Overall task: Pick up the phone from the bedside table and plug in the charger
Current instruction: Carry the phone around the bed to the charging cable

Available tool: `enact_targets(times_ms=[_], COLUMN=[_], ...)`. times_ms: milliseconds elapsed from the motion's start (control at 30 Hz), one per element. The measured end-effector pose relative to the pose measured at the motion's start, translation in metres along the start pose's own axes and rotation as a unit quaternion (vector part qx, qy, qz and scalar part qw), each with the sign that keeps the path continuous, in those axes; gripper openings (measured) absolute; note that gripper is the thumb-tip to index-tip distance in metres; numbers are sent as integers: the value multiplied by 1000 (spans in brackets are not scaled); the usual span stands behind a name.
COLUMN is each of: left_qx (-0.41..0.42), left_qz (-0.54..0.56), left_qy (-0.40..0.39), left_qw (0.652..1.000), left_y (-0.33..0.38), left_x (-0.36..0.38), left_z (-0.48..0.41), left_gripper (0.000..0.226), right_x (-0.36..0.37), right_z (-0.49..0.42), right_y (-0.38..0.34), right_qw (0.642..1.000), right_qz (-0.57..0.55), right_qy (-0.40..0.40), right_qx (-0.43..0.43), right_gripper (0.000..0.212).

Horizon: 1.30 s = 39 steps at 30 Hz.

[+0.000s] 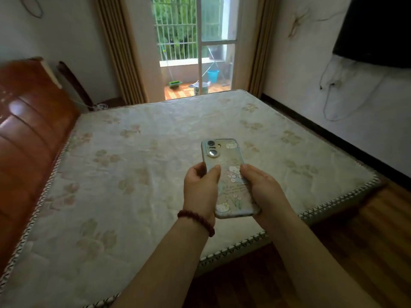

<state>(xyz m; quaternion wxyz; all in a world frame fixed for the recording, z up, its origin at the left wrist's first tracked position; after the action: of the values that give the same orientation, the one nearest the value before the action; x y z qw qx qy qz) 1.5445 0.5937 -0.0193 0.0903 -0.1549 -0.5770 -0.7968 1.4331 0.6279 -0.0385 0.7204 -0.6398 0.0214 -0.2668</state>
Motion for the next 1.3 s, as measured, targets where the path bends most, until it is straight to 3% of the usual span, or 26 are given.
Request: enact_targets(times_ms=[500,800,1133,1300], left_qx=[-115,-162,-165,-175], left_qz=[-68,-125,-162,-183], left_qy=[-172,-273,-346,-373], left_qw=[976,940,909,893], left_y=[-129,-197,-240,-263], left_x=[310,452,628,704], left_z=[-5,-24,-84,-95], left_gripper=[27,26,32,23], right_x=[-303,-432,-560,-621], right_z=[-37,-64,-148,-172], right_y=[-97,-132,-205,-231], right_qw=[974,937,908,884], right_qz=[-73,-78,-76,-90], right_qy=[210,336,408,455], right_qx=[-44,-47,-50,-66], right_gripper=[21,23,19,24])
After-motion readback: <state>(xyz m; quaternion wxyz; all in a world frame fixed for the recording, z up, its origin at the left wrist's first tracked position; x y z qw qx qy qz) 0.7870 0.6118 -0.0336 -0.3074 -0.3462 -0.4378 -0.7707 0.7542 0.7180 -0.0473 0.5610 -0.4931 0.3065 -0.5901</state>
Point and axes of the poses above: each hand's wrist, its own z-axis away from the middle knuckle, its own x-axis out of the palm, y = z × x, the point moved 2 cm from there along -z, towards the middle knuckle, and after that the axes turned 2 degrees about z, right-handed, at the moved point
